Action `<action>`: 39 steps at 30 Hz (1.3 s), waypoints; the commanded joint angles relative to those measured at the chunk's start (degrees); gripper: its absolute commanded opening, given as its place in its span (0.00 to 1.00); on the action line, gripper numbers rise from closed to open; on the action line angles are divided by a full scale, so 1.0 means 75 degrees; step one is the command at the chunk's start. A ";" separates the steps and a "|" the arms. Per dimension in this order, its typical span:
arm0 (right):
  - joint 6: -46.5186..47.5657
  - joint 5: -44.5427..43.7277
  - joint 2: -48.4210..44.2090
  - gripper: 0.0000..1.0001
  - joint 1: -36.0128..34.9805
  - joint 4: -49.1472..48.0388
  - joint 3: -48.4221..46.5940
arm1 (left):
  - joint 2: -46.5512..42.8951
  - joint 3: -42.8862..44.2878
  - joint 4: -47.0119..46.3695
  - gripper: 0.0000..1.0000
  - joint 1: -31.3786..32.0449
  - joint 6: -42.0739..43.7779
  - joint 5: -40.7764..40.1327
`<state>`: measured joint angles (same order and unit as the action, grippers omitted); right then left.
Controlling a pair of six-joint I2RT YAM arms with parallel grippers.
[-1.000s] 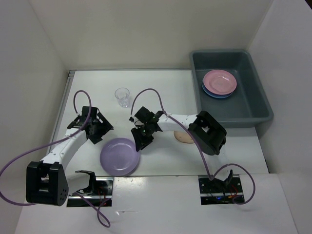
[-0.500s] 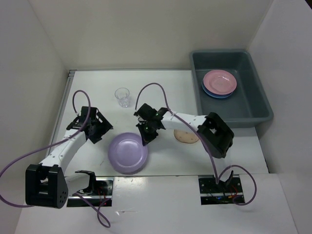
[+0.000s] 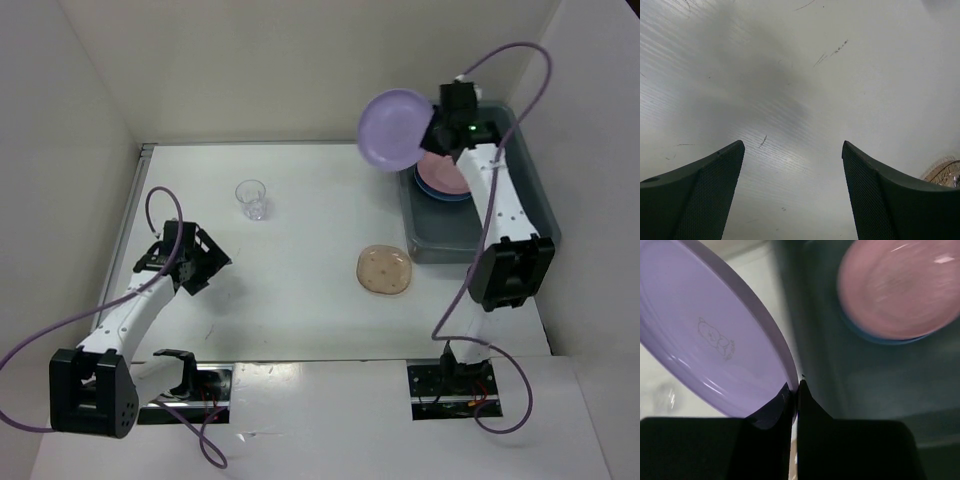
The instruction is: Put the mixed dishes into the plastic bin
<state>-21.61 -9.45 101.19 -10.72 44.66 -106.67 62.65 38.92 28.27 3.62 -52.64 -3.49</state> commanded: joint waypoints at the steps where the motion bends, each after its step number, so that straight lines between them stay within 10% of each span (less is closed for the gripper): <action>1: -0.0095 -0.0591 0.0862 0.00 0.1110 0.0398 -0.0880 | -0.0186 -0.0184 -0.0206 0.86 0.0022 -0.0001 0.0102; 13: -0.0318 -0.1176 0.3464 0.00 0.2824 0.0748 -0.3456 | 0.0938 0.0505 -0.1002 0.86 0.0022 0.0023 -0.0965; 16: -0.0318 -0.1259 0.4132 0.32 0.2894 0.1075 -0.4393 | 0.1536 0.1031 -0.1144 0.90 0.0022 0.0023 -0.0767; 20: -0.0458 -0.0954 0.4404 0.50 0.2894 0.1603 -0.5007 | 0.1771 0.1396 -0.1145 0.90 0.0022 0.0186 -0.1056; 29: -0.0238 0.1152 0.0367 0.58 0.2181 0.0186 -0.1413 | 0.3713 0.2357 -0.1624 0.90 -0.0236 0.0351 -0.1574; 39: 0.0304 0.2022 -0.2075 0.59 -0.1393 0.0221 0.1915 | 0.5672 0.3822 -0.2094 0.90 -0.0236 0.0351 -0.1820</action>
<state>-20.18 4.62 87.15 -19.55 45.21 -98.61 102.67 64.14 15.51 2.00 -50.92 -15.11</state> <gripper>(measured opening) 0.592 0.895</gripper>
